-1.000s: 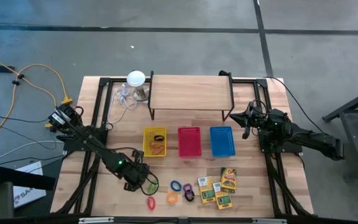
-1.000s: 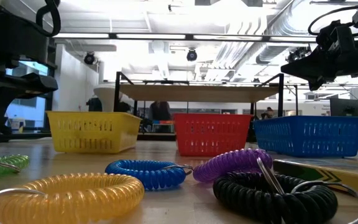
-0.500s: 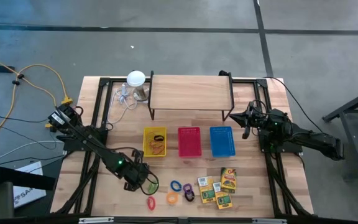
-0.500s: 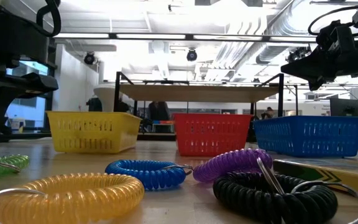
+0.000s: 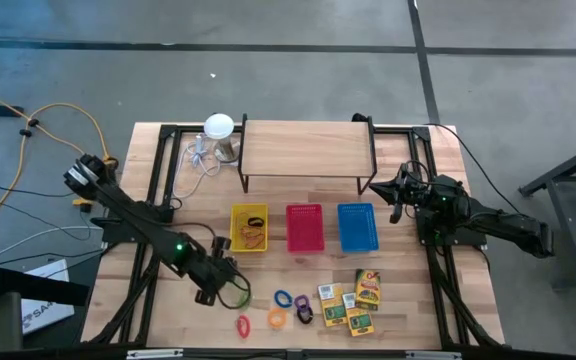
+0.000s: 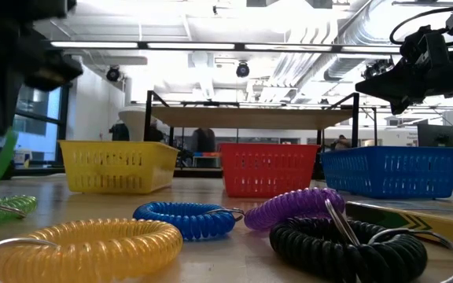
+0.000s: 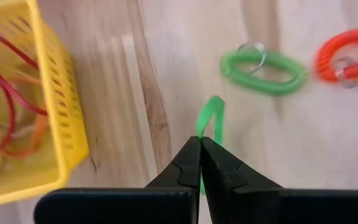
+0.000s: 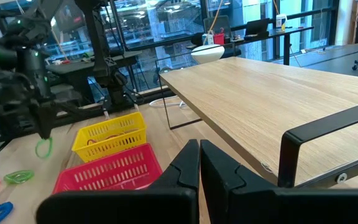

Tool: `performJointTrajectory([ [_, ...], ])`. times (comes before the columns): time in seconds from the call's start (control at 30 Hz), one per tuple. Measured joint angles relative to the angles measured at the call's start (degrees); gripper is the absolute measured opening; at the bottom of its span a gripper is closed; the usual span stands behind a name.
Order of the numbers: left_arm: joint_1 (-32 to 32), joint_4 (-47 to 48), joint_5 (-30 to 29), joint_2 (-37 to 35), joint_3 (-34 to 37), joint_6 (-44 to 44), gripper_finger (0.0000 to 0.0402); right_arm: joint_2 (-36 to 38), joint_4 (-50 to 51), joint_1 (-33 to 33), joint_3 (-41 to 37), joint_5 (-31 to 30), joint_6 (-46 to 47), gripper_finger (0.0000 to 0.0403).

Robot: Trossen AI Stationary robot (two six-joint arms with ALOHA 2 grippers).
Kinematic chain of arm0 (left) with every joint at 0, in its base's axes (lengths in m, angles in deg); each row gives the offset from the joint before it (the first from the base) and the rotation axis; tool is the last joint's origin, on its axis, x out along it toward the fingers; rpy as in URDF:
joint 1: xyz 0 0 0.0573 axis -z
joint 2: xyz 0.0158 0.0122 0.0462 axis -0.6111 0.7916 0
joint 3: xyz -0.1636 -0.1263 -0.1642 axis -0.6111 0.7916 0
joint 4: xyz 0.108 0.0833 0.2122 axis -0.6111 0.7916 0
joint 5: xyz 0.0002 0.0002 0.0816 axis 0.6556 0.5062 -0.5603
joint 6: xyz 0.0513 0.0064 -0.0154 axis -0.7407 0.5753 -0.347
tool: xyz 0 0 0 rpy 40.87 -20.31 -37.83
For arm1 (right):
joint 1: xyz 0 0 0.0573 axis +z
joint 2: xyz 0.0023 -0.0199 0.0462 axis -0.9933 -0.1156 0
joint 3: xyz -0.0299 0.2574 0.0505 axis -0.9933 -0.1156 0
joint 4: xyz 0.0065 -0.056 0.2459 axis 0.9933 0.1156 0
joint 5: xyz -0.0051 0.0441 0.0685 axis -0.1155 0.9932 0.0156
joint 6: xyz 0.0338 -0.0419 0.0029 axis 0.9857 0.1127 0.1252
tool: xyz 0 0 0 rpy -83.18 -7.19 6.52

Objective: Pick & Place Office Desk Supplies
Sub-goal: Put the green rubber band into the yellow bin

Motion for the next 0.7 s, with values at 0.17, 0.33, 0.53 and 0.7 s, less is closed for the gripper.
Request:
performJointTrajectory([
  [0.17, 0.04, -0.05, -0.72, -5.25, -0.02, -2.26, 0.0001, 0.01, 0.00, 0.02, 0.01, 0.00, 0.02, 0.0002],
  [0.33, 0.02, 0.39, -3.14, -7.19, -0.02, -3.43, 0.0001, 0.01, 0.00, 0.01, 0.00, 0.00, 0.01, 0.0002],
  [0.53, -1.01, 1.03, -3.14, -7.17, -0.02, -3.39, 0.0001, -0.01, 0.00, 0.02, -0.01, -0.01, 0.00, 0.0002],
  [0.7, -3.39, 1.06, -3.12, -7.17, -0.02, -4.64, 0.0001, 0.01, 0.00, 0.02, 0.00, 0.00, 0.00, 0.0002],
])
